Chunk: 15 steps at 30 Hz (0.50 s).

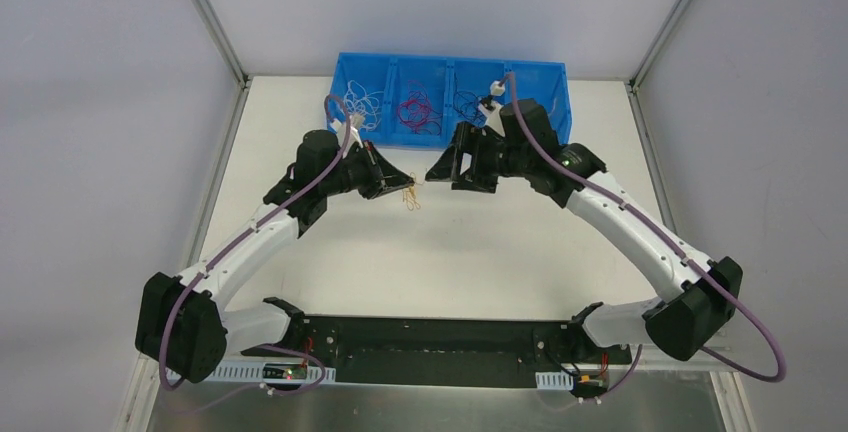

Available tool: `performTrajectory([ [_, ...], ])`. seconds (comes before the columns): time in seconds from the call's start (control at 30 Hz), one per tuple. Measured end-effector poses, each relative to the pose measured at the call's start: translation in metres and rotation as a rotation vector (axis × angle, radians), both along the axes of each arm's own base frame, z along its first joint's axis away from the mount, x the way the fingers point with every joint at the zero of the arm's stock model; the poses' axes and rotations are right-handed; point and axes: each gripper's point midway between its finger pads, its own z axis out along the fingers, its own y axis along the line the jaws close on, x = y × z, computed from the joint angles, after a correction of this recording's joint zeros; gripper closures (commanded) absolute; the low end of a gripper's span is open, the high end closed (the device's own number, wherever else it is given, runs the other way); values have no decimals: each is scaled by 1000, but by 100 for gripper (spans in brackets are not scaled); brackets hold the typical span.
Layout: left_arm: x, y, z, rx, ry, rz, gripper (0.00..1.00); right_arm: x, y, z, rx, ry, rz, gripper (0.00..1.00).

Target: Untangle the cables

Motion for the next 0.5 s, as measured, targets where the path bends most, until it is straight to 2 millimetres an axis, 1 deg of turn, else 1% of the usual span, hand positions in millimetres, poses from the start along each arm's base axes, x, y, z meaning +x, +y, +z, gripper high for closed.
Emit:
performTrajectory([
  [0.03, -2, -5, 4, -16, -7, -12, 100, -4, 4, -4, -5, 7, 13, 24],
  [0.13, -9, -17, 11, -43, -14, -39, 100, -9, 15, -16, -32, 26, 28, 25],
  [0.3, -15, -24, 19, -69, -17, -54, 100, -19, 36, -37, -100, 36, 69, 38],
  [0.37, -15, -25, 22, -76, -21, -52, 100, -21, 42, -42, -128, 28, 83, 46],
  [0.5, -15, -25, 27, -88, -24, -49, 100, -18, 41, -50, -179, 12, 76, 80],
])
